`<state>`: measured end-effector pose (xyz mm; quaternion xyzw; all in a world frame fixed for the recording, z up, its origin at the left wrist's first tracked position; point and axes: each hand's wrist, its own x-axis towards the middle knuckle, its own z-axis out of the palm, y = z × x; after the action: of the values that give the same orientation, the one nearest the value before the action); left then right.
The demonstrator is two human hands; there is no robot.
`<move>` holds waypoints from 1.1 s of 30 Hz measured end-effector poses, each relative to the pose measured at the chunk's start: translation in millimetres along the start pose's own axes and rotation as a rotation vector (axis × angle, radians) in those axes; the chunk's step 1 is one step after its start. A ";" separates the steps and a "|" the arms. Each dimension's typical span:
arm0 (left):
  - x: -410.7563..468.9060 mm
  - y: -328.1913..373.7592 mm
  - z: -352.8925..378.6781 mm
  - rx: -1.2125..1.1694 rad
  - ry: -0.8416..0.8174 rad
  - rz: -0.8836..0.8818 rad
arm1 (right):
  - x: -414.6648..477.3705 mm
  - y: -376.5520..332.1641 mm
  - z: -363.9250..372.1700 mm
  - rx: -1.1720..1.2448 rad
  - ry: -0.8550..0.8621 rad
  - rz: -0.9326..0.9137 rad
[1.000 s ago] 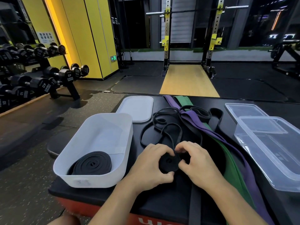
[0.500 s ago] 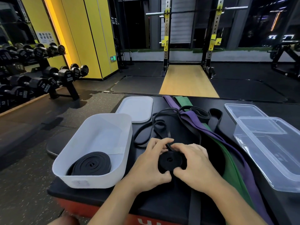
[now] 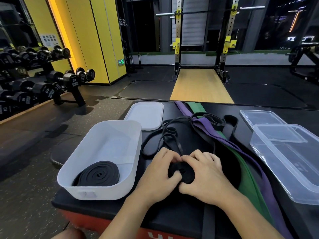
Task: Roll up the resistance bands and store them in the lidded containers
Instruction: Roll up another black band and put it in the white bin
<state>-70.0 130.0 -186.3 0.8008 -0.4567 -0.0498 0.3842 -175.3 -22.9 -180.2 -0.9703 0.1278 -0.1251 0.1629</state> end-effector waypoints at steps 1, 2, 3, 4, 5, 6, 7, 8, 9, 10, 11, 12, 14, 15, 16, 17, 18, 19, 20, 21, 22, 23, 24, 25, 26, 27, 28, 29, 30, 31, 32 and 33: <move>0.9 -1.1 2.0 0.070 0.056 0.017 | -0.1 -1.5 -0.6 -0.013 0.008 0.012; 1.8 -2.6 4.0 0.123 0.099 0.025 | -0.3 -3.0 -0.4 -0.026 0.018 0.026; 2.0 -4.9 5.9 0.134 0.128 0.016 | -1.0 -4.8 -0.1 -0.036 0.029 0.040; 2.1 -6.8 6.6 0.102 0.144 -0.011 | -1.2 -5.6 0.8 -0.044 0.043 0.053; 2.5 -8.4 6.5 0.048 0.153 -0.042 | -1.5 -5.7 1.2 -0.050 0.056 0.061; 2.8 -10.2 6.0 -0.004 0.154 -0.060 | -1.6 -4.7 1.3 -0.047 0.055 0.066; 3.5 -11.8 6.0 -0.034 0.147 -0.057 | -1.9 -3.0 0.6 -0.037 0.040 0.068; 4.2 -13.0 6.3 -0.047 0.135 -0.044 | -2.4 -0.6 -0.4 -0.027 0.017 0.066; 4.6 -13.5 6.5 -0.053 0.121 -0.032 | -3.5 1.8 -1.6 -0.024 -0.008 0.057; 5.0 -13.5 6.5 -0.056 0.105 -0.025 | -5.0 3.2 -3.3 -0.029 -0.025 0.043; 5.7 -14.3 6.4 -0.054 0.087 -0.017 | -6.3 3.5 -4.2 -0.033 -0.030 0.027; 6.3 -15.1 6.2 -0.049 0.069 -0.009 | -7.4 2.8 -4.6 -0.034 -0.029 0.012; 7.0 -16.6 5.6 -0.052 0.043 0.000 | -8.7 0.0 -4.2 -0.030 -0.030 -0.020; 7.4 -16.6 5.3 -0.061 0.029 0.005 | -8.5 -1.3 -3.8 -0.026 -0.033 -0.036; 7.5 -16.3 5.1 -0.070 0.014 0.012 | -7.6 -2.0 -3.1 -0.011 -0.039 -0.045; 7.2 -15.6 5.2 -0.078 0.006 0.019 | -6.9 -2.4 -2.6 0.010 -0.044 -0.051; 6.8 -15.1 5.4 -0.089 0.008 0.026 | -5.9 -2.2 -1.8 0.030 -0.044 -0.054; 6.5 -14.7 5.7 -0.108 0.021 0.033 | -5.0 -1.3 -1.0 0.042 -0.040 -0.055; 6.1 -14.2 5.9 -0.134 0.040 0.035 | -4.2 -0.3 -0.6 0.052 -0.034 -0.051; 5.8 -13.4 5.6 -0.164 0.057 0.022 | -3.6 0.8 0.1 0.066 -0.030 -0.042; 5.5 -12.4 4.7 -0.185 0.068 0.004 | -3.0 2.2 0.6 0.086 -0.030 -0.031; 5.3 -11.7 3.8 -0.195 0.073 -0.009 | -2.6 3.5 0.8 0.108 -0.035 -0.020; 5.0 -11.0 3.1 -0.200 0.071 -0.013 | -1.8 5.1 1.2 0.126 -0.044 -0.011; 4.5 -10.2 2.8 -0.202 0.068 -0.013 | -0.8 6.3 1.3 0.133 -0.055 -0.006; 4.1 -9.2 2.5 -0.204 0.066 -0.014 | 0.4 7.4 1.4 0.132 -0.066 -0.001; 3.8 -8.4 2.4 -0.202 0.069 -0.016 | 1.6 7.5 1.4 0.123 -0.074 0.003; 3.6 -7.9 2.8 -0.190 0.079 -0.017 | 2.5 6.9 1.4 0.112 -0.076 0.007; 3.7 -7.6 3.7 -0.160 0.096 -0.014 | 3.0 5.6 1.3 0.102 -0.071 0.013; 3.6 -7.4 4.6 -0.115 0.117 -0.012 | 3.0 3.8 1.4 0.092 -0.059 0.022; 3.5 -7.0 5.3 -0.061 0.140 -0.015 | 2.7 1.5 2.0 0.079 -0.039 0.035; 3.6 -6.5 5.6 -0.010 0.160 -0.019 | 2.0 -1.4 2.8 0.063 -0.013 0.055; 3.5 -6.4 5.8 0.024 0.173 -0.020 | 1.1 -4.4 3.7 0.045 0.018 0.076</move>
<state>-66.1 125.8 -193.6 0.8112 -0.4144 0.0211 0.4119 -172.3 -18.1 -181.8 -0.9597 0.1631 -0.1304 0.1881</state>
